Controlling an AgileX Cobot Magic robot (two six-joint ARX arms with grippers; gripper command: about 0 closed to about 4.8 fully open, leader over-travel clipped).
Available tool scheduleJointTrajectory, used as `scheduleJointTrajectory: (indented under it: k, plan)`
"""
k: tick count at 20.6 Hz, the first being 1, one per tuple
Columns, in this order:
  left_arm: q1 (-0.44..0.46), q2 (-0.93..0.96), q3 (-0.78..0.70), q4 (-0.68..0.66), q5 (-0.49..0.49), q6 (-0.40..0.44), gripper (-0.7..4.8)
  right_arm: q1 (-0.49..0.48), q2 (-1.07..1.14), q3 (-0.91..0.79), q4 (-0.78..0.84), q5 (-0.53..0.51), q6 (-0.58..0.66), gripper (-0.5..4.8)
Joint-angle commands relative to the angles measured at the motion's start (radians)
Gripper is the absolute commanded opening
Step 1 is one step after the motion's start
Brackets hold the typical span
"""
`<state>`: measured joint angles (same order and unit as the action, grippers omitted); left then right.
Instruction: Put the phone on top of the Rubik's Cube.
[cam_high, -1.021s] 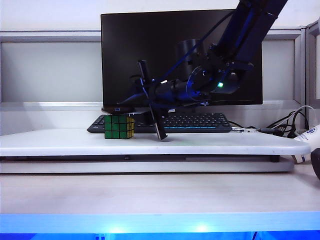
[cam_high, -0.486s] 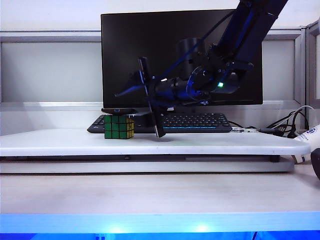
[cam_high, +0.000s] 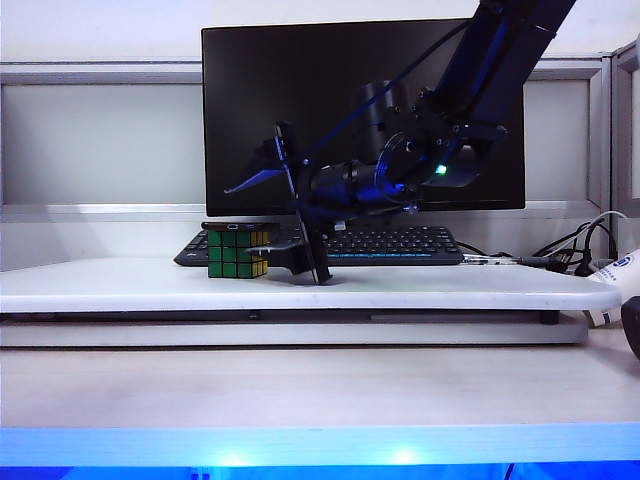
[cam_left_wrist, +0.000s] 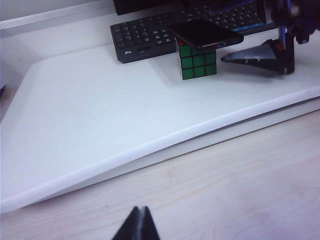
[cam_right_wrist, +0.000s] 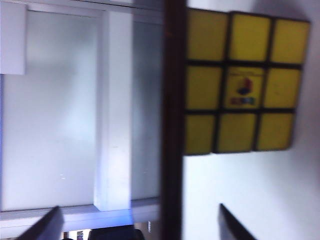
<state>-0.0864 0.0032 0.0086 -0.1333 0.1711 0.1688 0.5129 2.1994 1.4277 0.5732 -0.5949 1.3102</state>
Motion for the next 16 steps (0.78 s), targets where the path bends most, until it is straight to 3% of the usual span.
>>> scheduleJointTrajectory:
  k: [1,16]
  plan:
    - [0.001,0.000,0.000,0.001,-0.003,0.008,-0.06,-0.004,-0.009,0.003,-0.021,-0.007,-0.039,4.01]
    - [0.001,0.000,0.000,0.000,-0.018,0.016,-0.06,-0.126,-0.009,0.002,-0.076,-0.060,-0.073,4.00]
